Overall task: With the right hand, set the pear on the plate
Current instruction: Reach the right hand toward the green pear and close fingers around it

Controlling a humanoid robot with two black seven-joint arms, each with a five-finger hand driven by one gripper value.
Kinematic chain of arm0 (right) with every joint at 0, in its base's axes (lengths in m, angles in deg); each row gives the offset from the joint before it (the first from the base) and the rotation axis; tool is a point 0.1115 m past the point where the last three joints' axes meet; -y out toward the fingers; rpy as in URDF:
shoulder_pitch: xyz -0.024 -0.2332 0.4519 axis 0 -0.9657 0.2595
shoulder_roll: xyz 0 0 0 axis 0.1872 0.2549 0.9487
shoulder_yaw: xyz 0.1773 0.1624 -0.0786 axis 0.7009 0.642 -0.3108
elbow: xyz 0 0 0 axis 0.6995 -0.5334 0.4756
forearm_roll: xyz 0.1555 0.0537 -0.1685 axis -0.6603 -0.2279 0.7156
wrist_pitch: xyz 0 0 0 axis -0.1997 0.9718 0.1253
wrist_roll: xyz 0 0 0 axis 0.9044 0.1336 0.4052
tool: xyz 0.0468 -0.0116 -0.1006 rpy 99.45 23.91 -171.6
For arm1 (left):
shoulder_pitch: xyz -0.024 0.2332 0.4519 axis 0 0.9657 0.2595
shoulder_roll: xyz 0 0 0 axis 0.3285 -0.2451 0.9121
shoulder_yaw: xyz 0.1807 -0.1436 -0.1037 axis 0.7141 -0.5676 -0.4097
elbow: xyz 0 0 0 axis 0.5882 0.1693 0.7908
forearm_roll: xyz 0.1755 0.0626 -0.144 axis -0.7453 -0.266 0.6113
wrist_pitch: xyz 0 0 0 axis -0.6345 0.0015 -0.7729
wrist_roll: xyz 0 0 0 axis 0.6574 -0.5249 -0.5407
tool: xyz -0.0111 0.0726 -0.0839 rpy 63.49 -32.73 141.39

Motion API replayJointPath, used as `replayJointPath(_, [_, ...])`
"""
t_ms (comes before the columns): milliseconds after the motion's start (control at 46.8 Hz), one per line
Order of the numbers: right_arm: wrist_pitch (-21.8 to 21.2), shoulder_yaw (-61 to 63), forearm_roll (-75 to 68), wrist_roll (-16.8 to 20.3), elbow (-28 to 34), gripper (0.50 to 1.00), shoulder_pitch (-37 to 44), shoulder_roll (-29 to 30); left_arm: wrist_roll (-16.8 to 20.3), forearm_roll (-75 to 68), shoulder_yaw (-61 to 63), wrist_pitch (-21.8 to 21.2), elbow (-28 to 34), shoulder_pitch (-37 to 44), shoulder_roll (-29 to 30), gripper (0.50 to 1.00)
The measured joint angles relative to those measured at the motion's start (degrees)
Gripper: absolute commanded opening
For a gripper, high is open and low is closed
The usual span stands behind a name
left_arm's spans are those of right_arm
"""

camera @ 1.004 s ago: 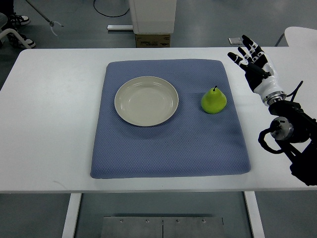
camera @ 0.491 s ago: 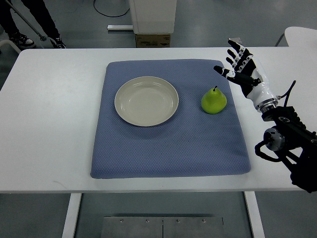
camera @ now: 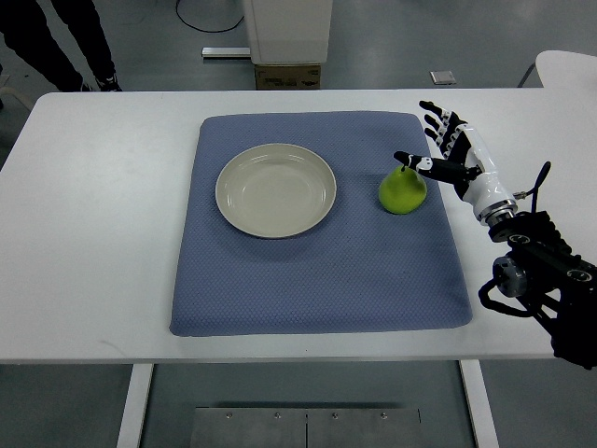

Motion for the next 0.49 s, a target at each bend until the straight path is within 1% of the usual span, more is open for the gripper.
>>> replayJointPath(278, [3.2, -5.8, 0.0, 0.0, -0.6, 1.000, 1.5, 0.2, 0.0, 0.0, 0.0, 0.0, 0.0, 0.0, 0.0, 1.000])
replayJointPath(491, [3.4, -9.3, 0.0, 0.0, -0.5, 1.000, 1.9, 0.2, 0.0, 0.0, 0.0, 0.0, 0.0, 0.0, 0.0, 1.000])
